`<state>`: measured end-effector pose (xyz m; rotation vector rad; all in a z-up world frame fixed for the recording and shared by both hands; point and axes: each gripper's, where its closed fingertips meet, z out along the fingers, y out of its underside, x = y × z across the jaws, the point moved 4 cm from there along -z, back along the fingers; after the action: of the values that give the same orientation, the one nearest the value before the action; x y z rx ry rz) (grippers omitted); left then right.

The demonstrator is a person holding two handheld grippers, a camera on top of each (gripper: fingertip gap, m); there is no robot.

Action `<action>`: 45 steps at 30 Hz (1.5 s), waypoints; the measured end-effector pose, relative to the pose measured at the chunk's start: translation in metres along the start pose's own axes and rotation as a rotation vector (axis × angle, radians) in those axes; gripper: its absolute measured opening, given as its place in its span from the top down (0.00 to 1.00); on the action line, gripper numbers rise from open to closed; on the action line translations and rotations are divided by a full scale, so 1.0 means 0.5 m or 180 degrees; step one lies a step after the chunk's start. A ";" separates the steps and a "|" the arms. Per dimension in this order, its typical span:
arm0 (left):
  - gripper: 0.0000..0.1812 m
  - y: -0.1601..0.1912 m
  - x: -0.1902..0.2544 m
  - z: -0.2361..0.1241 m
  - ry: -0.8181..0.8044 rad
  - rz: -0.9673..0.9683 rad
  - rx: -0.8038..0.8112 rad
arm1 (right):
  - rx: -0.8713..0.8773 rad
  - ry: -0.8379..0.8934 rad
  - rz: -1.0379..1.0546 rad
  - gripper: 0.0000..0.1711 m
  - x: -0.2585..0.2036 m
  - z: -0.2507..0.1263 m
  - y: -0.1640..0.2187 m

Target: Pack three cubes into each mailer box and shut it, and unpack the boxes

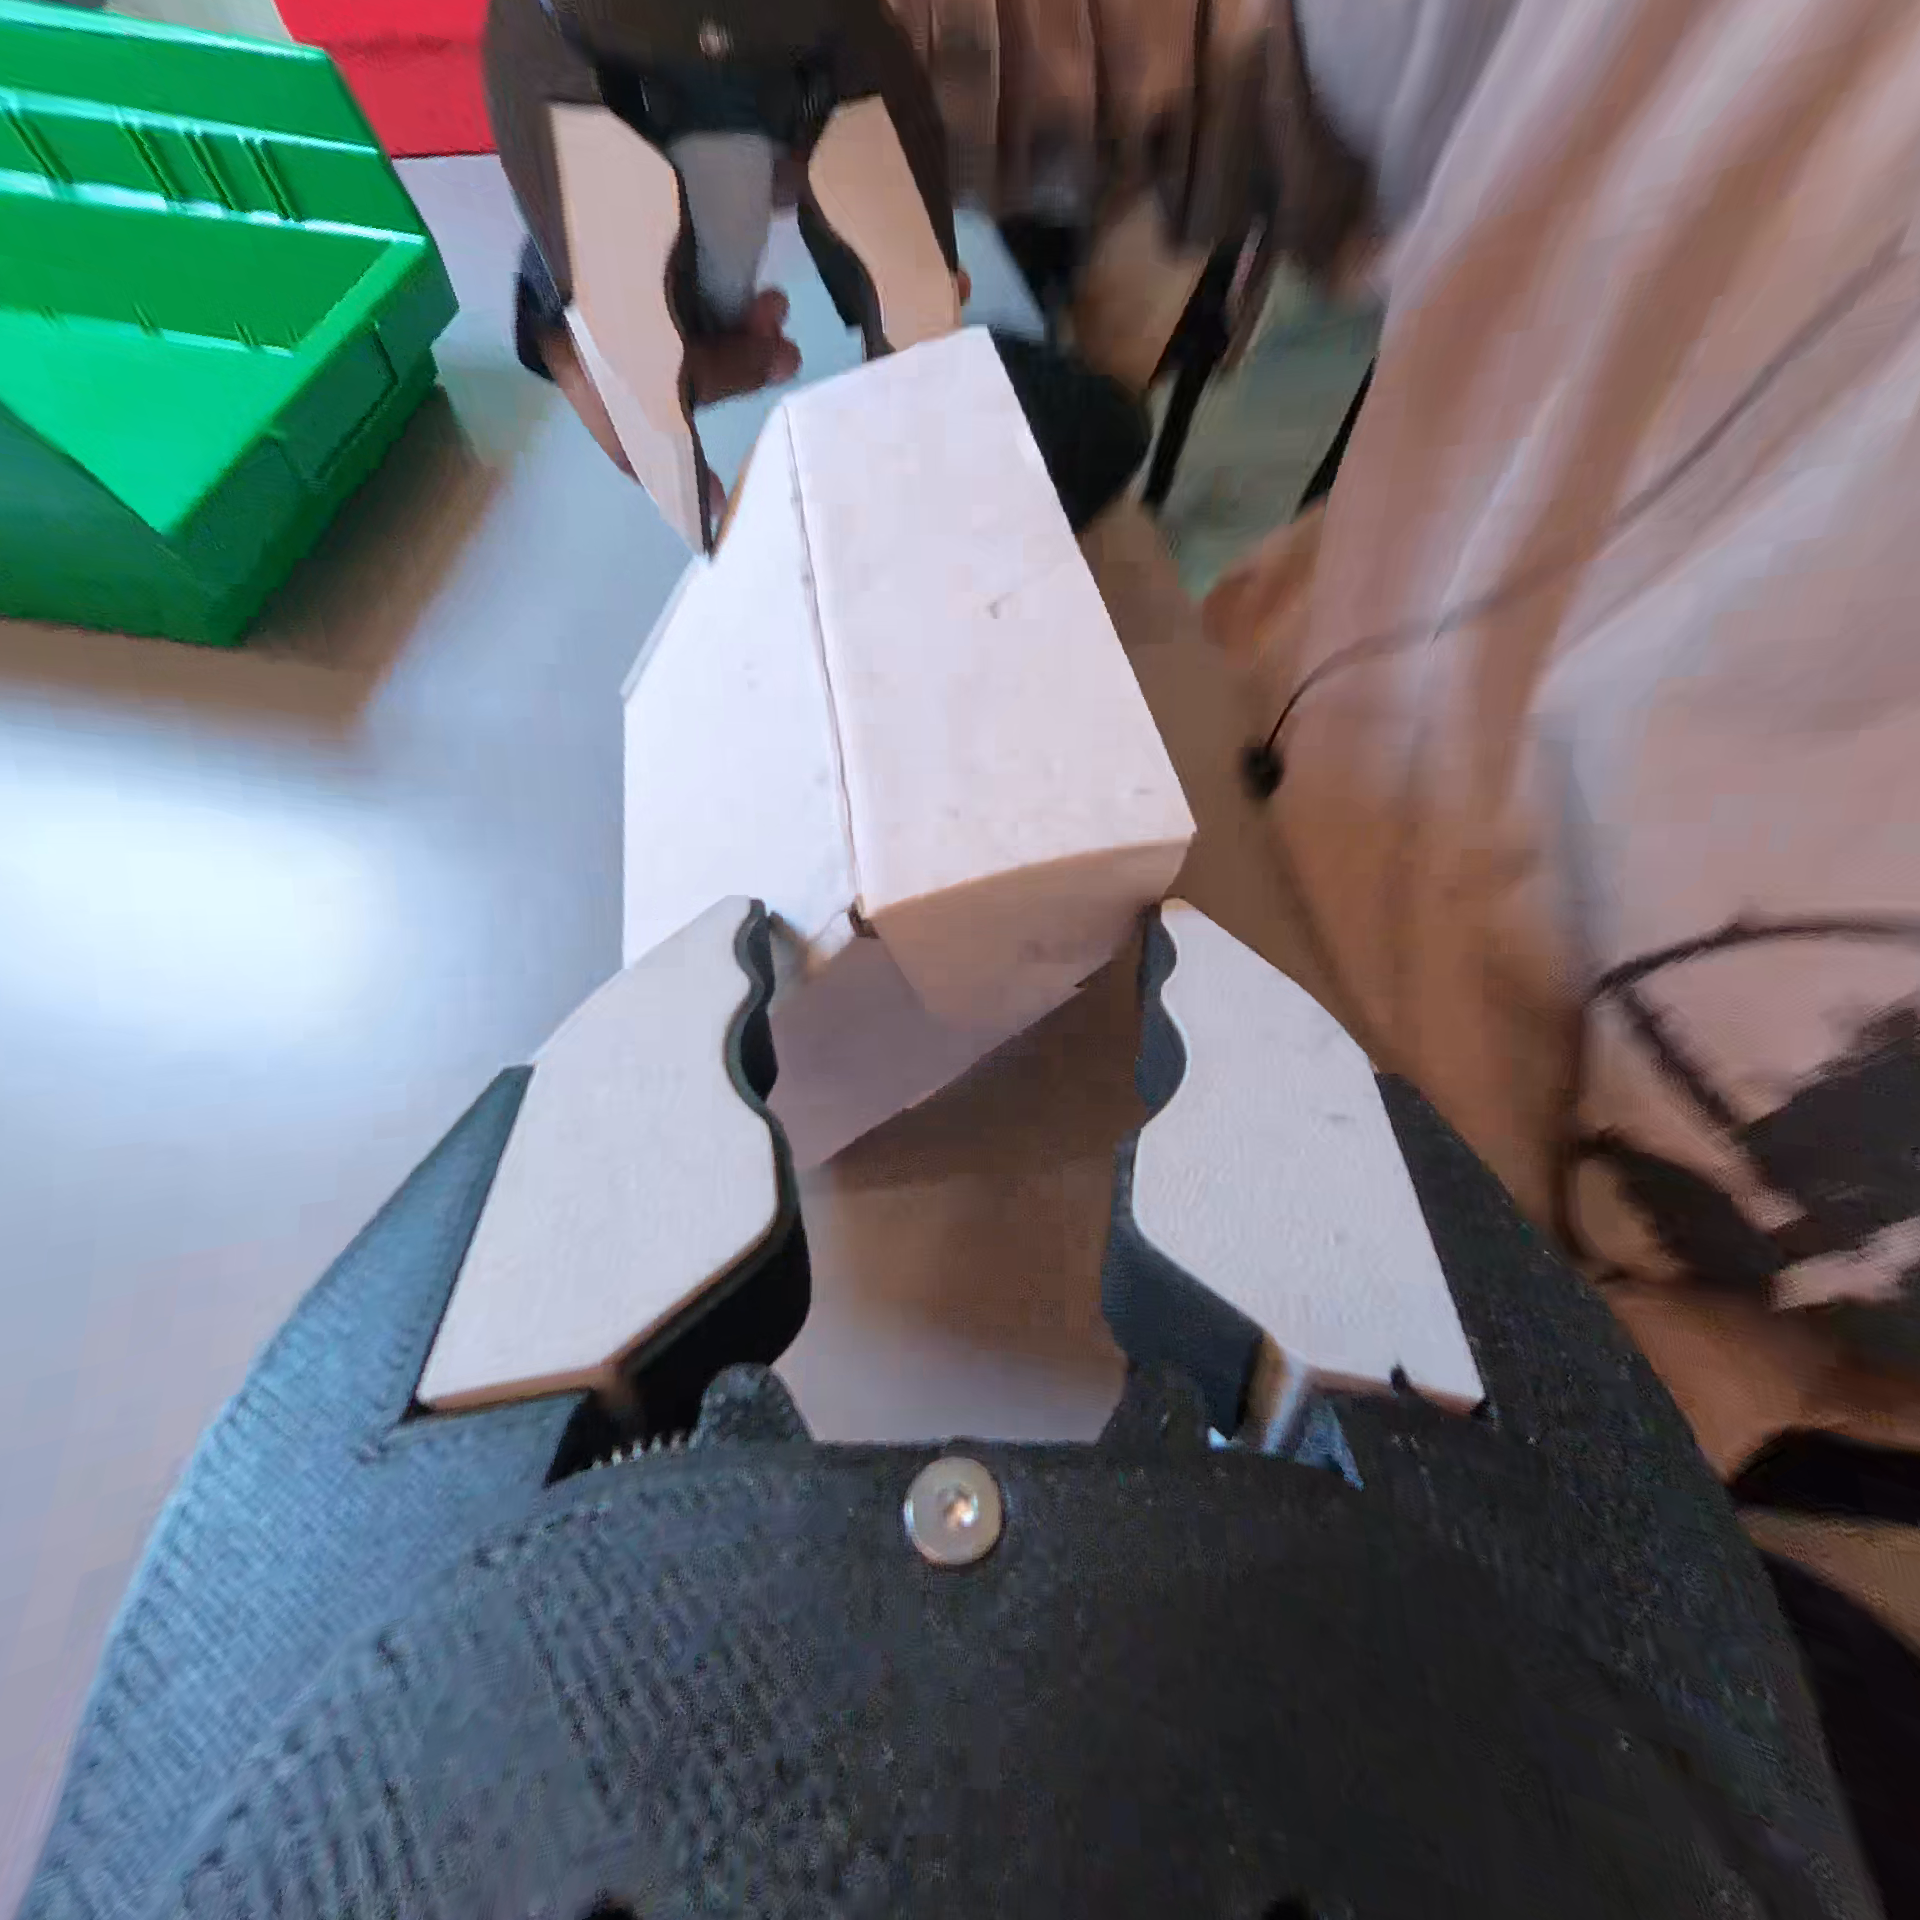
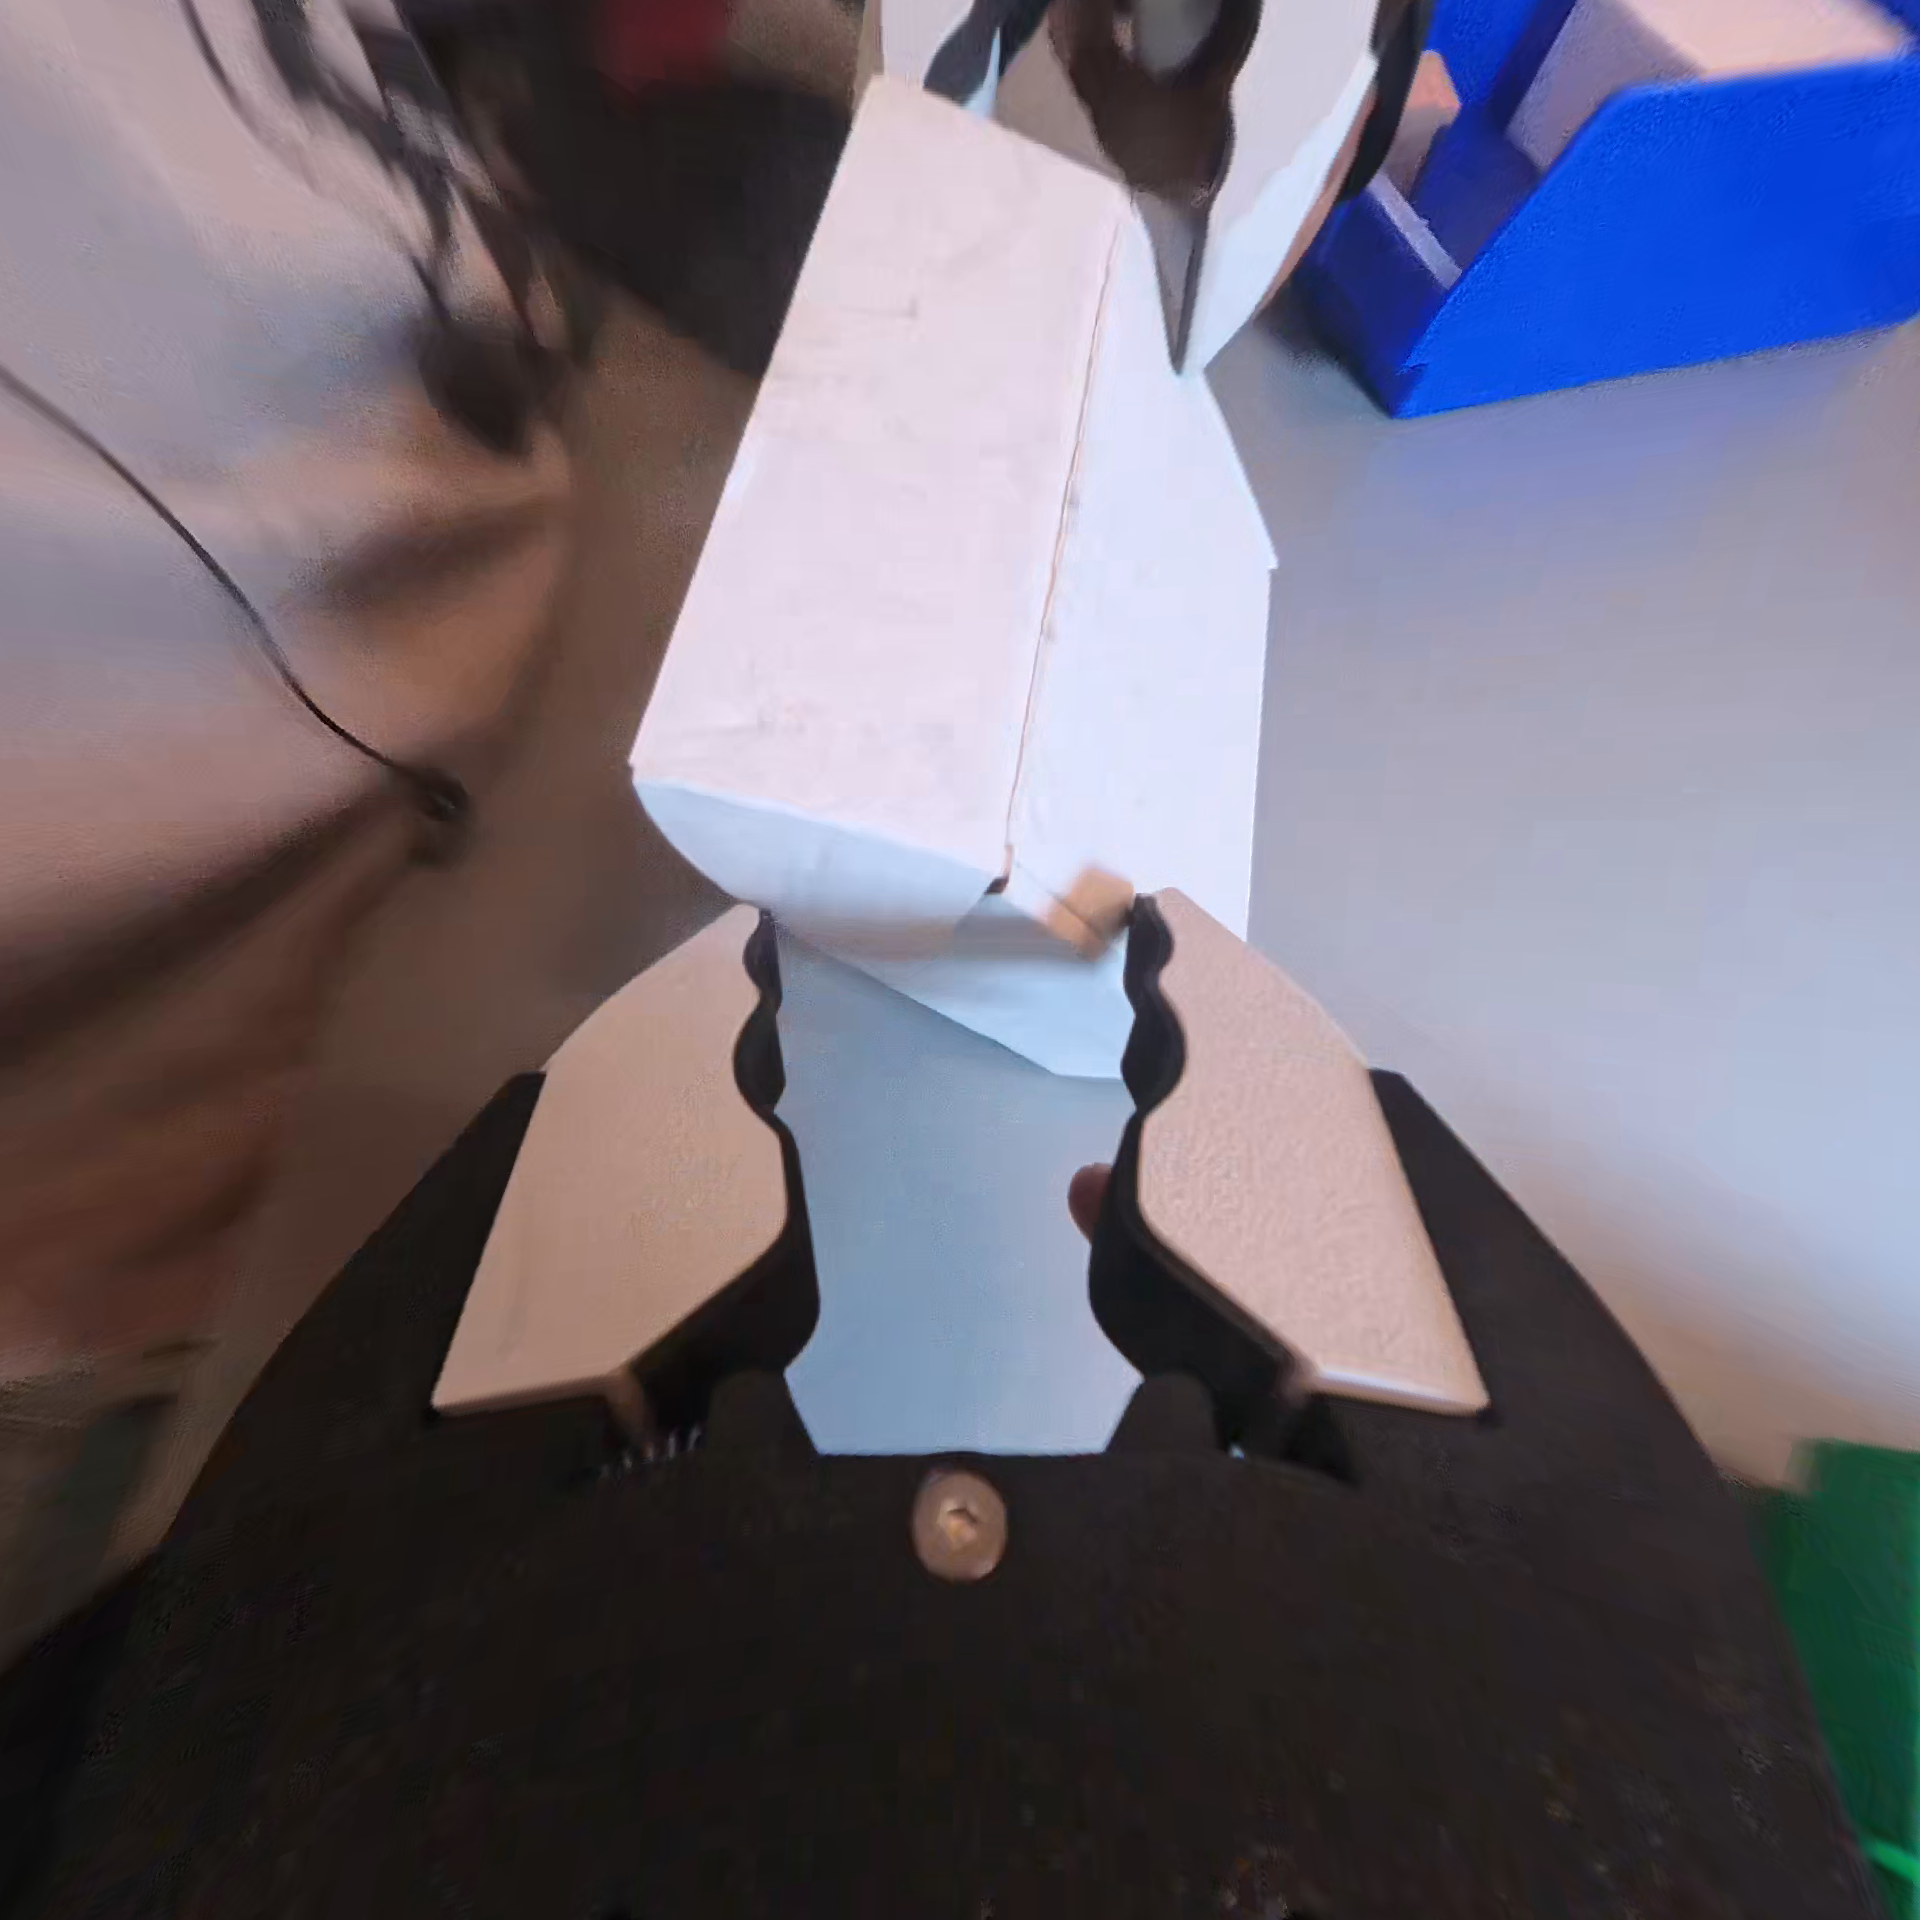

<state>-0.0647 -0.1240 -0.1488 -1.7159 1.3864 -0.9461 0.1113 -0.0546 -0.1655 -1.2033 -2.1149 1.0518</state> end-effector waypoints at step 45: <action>0.81 -0.039 -0.127 -0.040 0.0728 -0.0638 0.1154 | 0.1437 -0.1548 0.1160 0.83 0.139 -0.056 -0.030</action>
<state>-0.0830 -0.0601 -0.1285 -1.5224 1.1066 -1.4473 0.0895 0.0116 -0.1345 -1.2089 -1.8457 2.0334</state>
